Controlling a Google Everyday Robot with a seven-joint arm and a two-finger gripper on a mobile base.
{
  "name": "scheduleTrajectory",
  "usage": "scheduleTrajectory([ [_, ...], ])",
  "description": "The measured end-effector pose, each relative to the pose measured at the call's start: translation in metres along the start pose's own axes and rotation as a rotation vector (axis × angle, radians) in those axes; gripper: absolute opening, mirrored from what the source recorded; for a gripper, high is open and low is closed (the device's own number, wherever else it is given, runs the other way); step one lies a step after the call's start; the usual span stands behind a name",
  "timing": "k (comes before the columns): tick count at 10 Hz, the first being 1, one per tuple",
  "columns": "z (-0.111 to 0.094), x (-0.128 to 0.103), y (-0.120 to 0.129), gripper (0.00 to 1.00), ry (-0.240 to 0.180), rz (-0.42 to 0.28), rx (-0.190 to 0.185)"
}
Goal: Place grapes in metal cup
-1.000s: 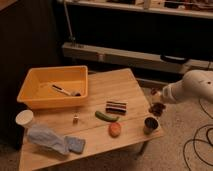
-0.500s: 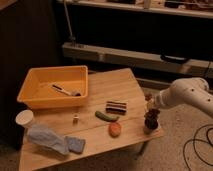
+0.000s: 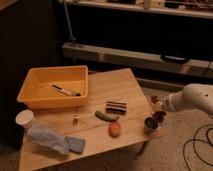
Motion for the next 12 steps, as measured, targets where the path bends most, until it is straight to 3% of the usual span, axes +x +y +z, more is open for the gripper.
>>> scheduleTrajectory([
  [3,0.008,-0.004,0.004,0.00,0.003,-0.038,-0.082],
  [9,0.013,-0.002,0.013,0.00,0.037,-0.097,-0.095],
  [12,0.012,0.003,0.019,0.00,0.058,-0.125,-0.083],
])
